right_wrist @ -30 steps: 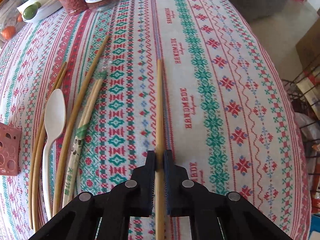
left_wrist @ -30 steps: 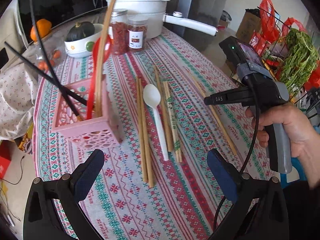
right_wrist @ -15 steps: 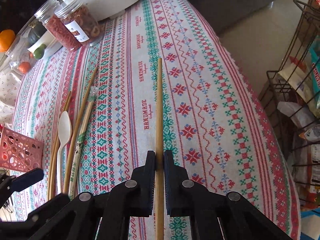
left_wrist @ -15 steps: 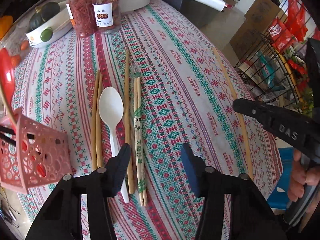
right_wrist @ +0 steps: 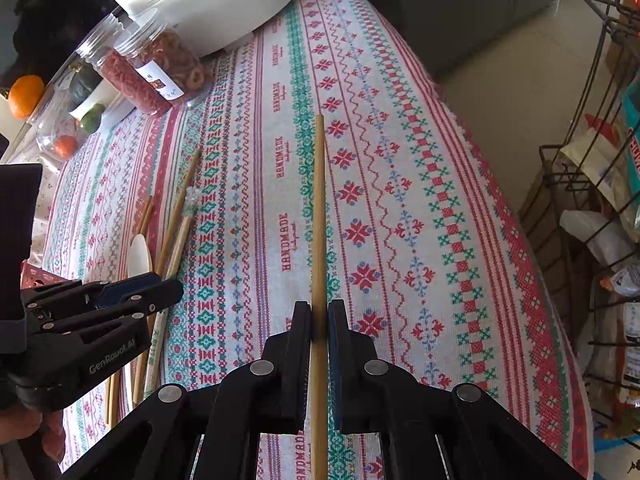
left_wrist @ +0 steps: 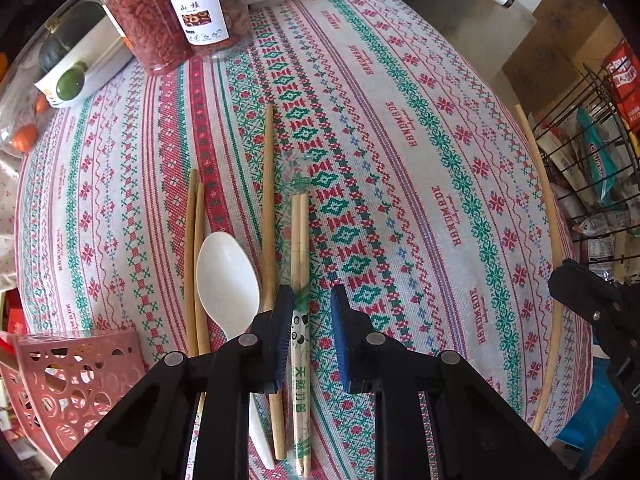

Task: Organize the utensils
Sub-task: 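Grasp a single wooden chopstick with the right tool while the left tool approaches the wrapped chopsticks, then grasp the paper-wrapped chopsticks with the left tool and lift while the right carries its chopstick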

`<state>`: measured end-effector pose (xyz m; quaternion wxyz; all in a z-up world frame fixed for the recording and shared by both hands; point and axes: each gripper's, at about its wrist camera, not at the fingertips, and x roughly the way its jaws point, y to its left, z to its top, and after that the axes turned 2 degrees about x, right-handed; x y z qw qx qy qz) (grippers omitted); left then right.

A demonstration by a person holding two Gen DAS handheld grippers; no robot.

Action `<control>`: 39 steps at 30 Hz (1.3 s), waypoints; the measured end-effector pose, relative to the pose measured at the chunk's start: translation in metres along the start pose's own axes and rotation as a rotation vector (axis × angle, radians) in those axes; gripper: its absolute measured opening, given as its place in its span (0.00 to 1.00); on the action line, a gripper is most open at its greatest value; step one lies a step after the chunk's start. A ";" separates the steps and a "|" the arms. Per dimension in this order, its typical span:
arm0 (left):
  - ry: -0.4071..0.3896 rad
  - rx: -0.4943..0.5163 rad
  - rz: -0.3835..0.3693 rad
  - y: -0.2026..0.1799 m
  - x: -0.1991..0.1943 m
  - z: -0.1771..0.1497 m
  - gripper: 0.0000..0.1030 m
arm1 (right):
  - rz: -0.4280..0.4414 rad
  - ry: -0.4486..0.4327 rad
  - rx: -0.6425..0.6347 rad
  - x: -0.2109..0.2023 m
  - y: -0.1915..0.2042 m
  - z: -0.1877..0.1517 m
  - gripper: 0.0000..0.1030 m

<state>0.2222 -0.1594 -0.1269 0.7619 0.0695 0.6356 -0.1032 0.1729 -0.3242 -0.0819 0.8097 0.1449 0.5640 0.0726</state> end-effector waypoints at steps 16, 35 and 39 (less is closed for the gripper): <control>-0.174 0.049 -0.011 0.004 -0.039 -0.028 0.05 | 0.006 -0.073 0.006 -0.020 0.008 -0.006 0.04; -0.775 0.006 -0.084 0.068 -0.199 -0.136 0.05 | 0.116 -0.307 -0.079 -0.091 0.088 -0.035 0.05; -0.915 -0.014 -0.044 0.085 -0.219 -0.147 0.05 | 0.122 -0.313 -0.100 -0.089 0.100 -0.036 0.04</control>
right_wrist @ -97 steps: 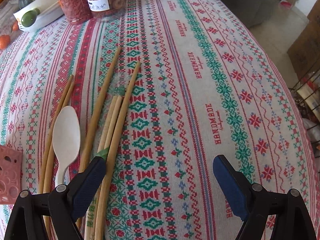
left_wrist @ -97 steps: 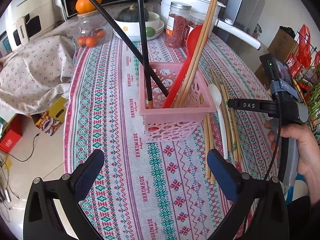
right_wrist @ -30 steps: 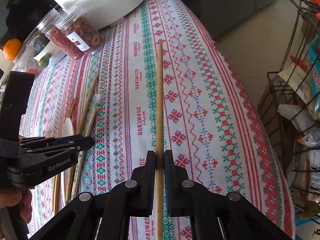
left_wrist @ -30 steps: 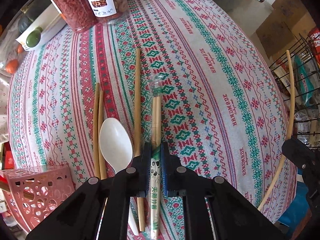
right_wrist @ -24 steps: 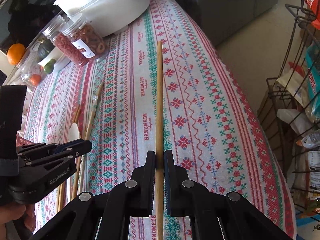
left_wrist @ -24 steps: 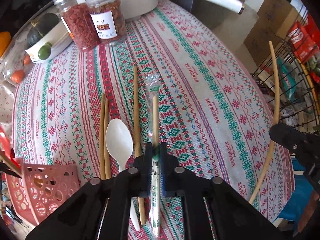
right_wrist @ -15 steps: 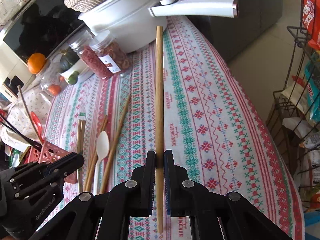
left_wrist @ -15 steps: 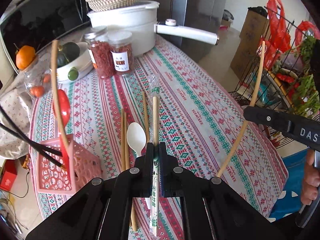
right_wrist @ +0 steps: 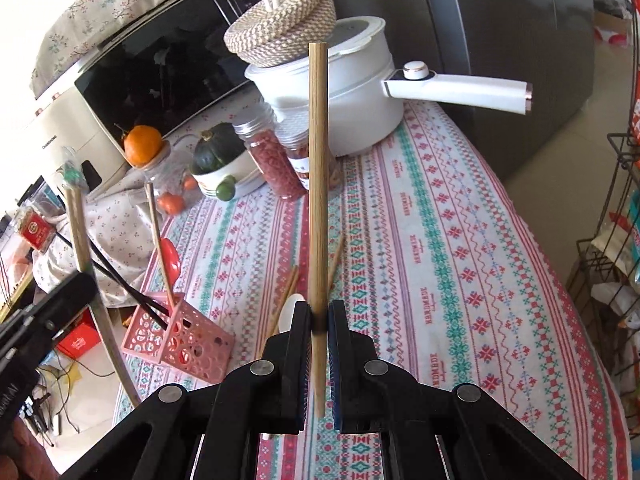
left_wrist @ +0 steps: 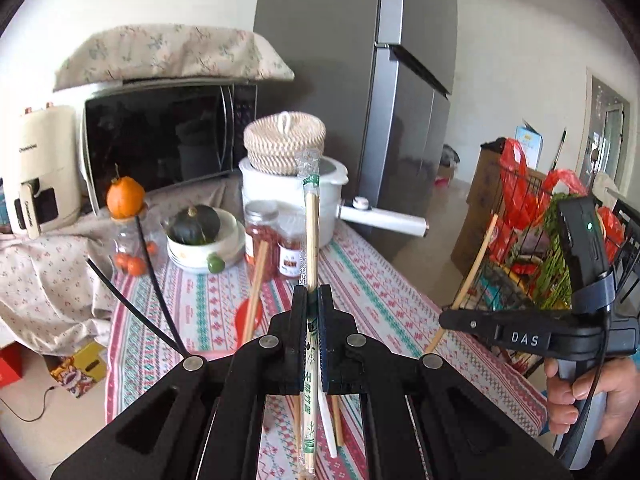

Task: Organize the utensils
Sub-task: 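Grasp the paper-wrapped chopsticks with the left tool and lift while the right carries its chopstick, then lower the wrapped chopsticks into the pink basket and open the left tool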

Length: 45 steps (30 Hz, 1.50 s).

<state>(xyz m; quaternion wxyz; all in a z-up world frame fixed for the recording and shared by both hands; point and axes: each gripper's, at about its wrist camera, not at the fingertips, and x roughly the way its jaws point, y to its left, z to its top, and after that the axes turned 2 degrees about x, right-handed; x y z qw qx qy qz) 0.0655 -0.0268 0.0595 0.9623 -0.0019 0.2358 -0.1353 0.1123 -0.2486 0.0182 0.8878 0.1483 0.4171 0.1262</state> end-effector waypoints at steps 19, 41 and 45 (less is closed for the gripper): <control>-0.232 0.023 0.235 0.050 0.039 -0.029 0.05 | -0.017 0.012 -0.051 0.022 0.030 -0.005 0.04; 0.151 -0.051 0.121 0.088 0.008 -0.083 0.45 | 0.077 -0.083 -0.067 0.018 0.078 -0.001 0.04; 0.215 -0.079 0.117 0.098 0.000 -0.092 0.57 | 0.111 -0.121 -0.073 0.015 0.096 0.001 0.04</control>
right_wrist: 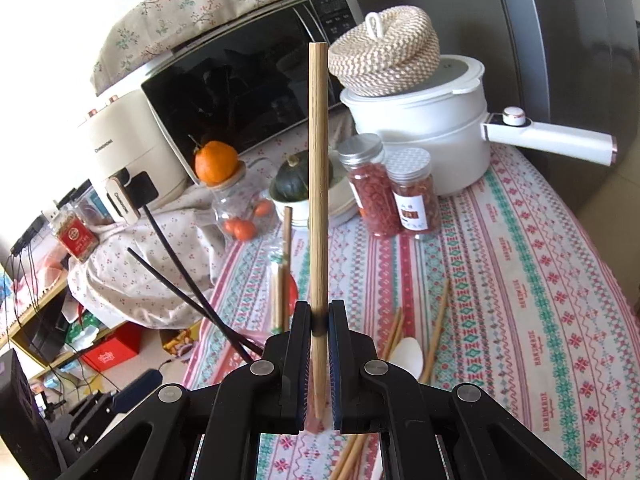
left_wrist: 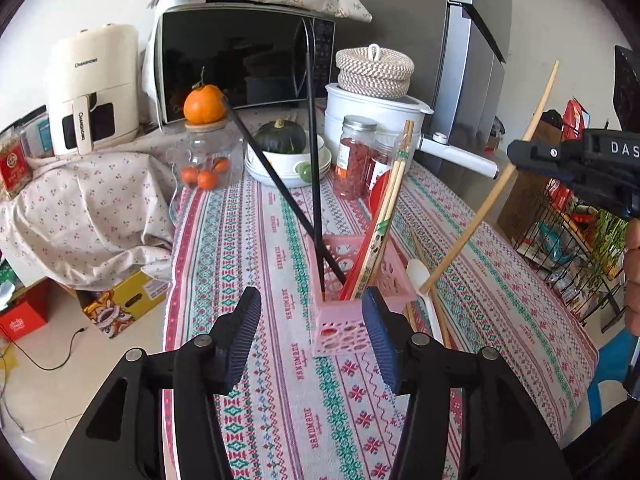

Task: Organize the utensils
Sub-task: 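Lower the wrapped chopsticks into the pink basket and open the left tool, then lower the wooden chopstick into the pink basket and open the right tool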

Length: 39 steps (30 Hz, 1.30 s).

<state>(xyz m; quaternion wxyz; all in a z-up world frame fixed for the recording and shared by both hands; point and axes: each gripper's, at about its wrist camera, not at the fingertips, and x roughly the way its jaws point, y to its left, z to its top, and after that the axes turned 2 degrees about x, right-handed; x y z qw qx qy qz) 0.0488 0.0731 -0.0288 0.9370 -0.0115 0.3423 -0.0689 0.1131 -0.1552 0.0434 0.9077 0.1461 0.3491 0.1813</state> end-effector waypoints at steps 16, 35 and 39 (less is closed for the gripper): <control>0.161 -0.043 -0.025 0.026 0.003 -0.017 0.68 | 0.004 -0.121 -0.052 0.009 0.056 0.003 0.06; 0.181 -0.044 -0.029 0.030 0.002 -0.016 0.70 | 0.034 -0.122 -0.048 0.057 0.065 -0.014 0.17; 0.182 -0.044 -0.033 0.027 0.001 -0.014 0.71 | 0.034 -0.135 -0.033 0.047 0.057 -0.011 0.31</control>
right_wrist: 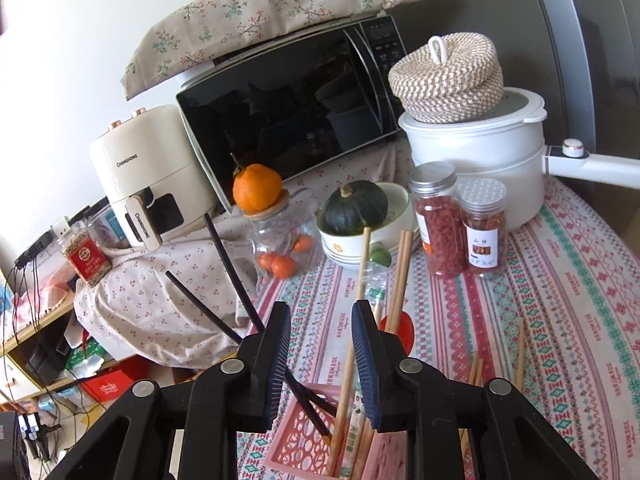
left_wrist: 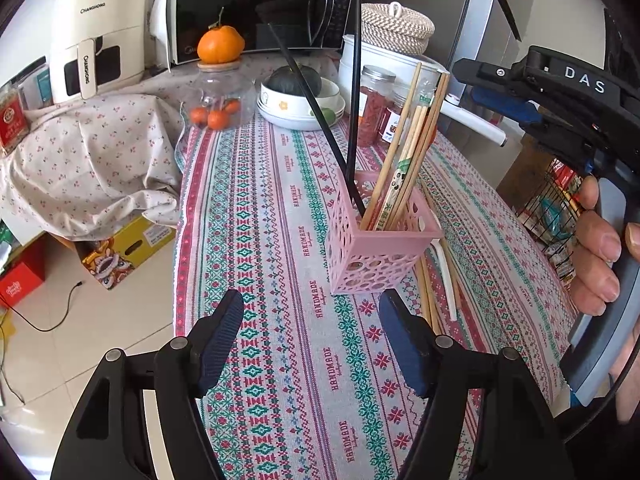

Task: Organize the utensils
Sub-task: 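Lower the wooden chopstick into the pink basket and open the right tool, then grasp another loose wooden chopstick with the right tool and lift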

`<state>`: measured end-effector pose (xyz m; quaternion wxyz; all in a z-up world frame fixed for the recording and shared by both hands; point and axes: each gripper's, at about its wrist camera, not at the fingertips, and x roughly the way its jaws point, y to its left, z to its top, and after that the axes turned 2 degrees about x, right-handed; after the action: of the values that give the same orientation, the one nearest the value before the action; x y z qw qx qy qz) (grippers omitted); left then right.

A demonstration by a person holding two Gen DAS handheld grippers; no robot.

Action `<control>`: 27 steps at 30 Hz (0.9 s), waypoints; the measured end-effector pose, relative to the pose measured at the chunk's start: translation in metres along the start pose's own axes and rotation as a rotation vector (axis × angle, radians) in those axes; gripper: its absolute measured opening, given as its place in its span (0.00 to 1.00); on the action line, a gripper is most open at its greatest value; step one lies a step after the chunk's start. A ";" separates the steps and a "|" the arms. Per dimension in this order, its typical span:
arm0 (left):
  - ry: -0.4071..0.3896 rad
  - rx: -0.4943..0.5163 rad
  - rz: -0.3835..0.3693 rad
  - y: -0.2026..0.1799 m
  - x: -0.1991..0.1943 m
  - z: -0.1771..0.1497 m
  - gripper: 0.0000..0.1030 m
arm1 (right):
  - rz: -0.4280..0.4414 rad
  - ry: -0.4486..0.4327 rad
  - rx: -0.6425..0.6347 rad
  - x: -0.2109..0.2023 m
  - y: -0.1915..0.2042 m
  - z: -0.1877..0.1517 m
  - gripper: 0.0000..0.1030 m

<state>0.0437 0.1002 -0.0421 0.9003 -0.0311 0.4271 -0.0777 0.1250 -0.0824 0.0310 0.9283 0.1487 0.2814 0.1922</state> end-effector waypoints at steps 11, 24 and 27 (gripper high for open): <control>0.023 0.027 -0.011 -0.020 0.005 0.003 0.78 | -0.058 0.027 0.012 -0.030 -0.041 0.008 0.57; 0.048 0.058 0.034 -0.039 0.020 0.005 1.00 | -0.209 0.177 0.003 -0.024 -0.108 -0.009 0.87; 0.070 0.038 0.039 -0.037 0.027 0.005 1.00 | -0.255 0.247 0.020 -0.010 -0.122 -0.016 0.87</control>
<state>0.0597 0.0592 -0.0551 0.8865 -0.0028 0.4574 -0.0691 0.1407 -0.1913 -0.0239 0.9020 0.0964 0.4117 0.0870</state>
